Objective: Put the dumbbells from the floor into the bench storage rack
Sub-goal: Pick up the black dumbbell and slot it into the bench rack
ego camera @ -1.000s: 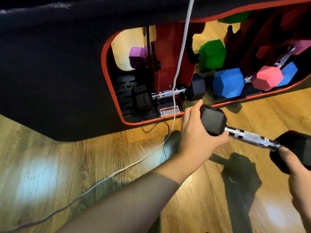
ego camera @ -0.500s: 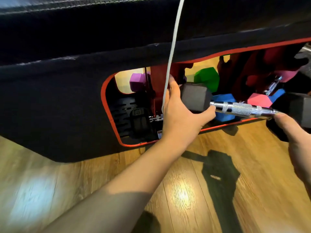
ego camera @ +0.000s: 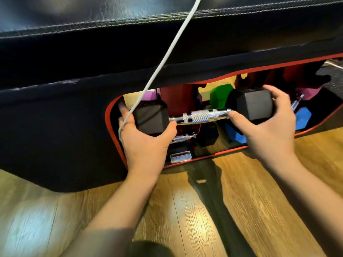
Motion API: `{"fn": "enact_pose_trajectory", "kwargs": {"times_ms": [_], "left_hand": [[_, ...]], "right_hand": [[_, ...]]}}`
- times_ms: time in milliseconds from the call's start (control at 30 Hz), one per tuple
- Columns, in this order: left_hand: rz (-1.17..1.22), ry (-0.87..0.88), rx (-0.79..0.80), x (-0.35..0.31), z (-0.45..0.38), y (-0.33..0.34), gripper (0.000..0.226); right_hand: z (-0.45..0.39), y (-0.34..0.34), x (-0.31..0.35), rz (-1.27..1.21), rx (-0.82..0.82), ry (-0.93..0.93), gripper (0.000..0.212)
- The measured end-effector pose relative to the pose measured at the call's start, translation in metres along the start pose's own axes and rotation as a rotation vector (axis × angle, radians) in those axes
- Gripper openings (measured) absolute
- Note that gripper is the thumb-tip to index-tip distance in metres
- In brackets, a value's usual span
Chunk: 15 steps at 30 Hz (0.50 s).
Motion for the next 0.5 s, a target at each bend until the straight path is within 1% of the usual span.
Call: {"fn": "enact_pose_trajectory", "kwargs": {"times_ms": [33,67,133,167,200,300,367,433,500], "left_hand": [[0.008,0.002,-0.018,-0.001,-0.005,-0.003,0.101],[0.025,0.002,-0.034,-0.002,-0.01,-0.004,0.091],[0.056,-0.002,-0.053,-0.004,-0.018,-0.005,0.059],[0.072,0.003,-0.055,-0.006,-0.023,-0.003,0.048],[0.081,0.007,-0.054,-0.007,-0.027,-0.001,0.043],[0.105,-0.002,-0.068,-0.01,-0.038,0.007,0.033],[0.108,-0.036,-0.073,-0.004,-0.046,0.015,0.033],[0.091,-0.083,-0.052,0.008,-0.051,0.023,0.031],[0.06,-0.07,-0.063,0.016,-0.055,0.026,0.031]], "right_hand": [[-0.003,0.009,0.002,-0.001,0.009,0.009,0.079],[-0.007,0.017,0.0,-0.015,0.014,0.029,0.08],[-0.011,0.032,-0.002,-0.04,0.027,0.048,0.081],[-0.015,0.039,-0.003,-0.04,0.03,0.054,0.08],[-0.018,0.044,-0.005,-0.054,0.032,0.067,0.079],[-0.027,0.061,-0.008,-0.08,0.053,0.096,0.07],[-0.032,0.072,-0.013,-0.081,0.057,0.107,0.063],[-0.034,0.084,-0.02,-0.097,0.066,0.125,0.062],[-0.031,0.096,-0.025,-0.096,0.089,0.139,0.063]]}}
Point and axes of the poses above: each hand's wrist, its own z-axis away from the middle knuckle, its own y-axis out of the palm, x = y × z, the point moved 10 cm from there along -z, towards the middle knuckle, and after that the axes turned 12 degrees about -x, right-handed, at the moved point
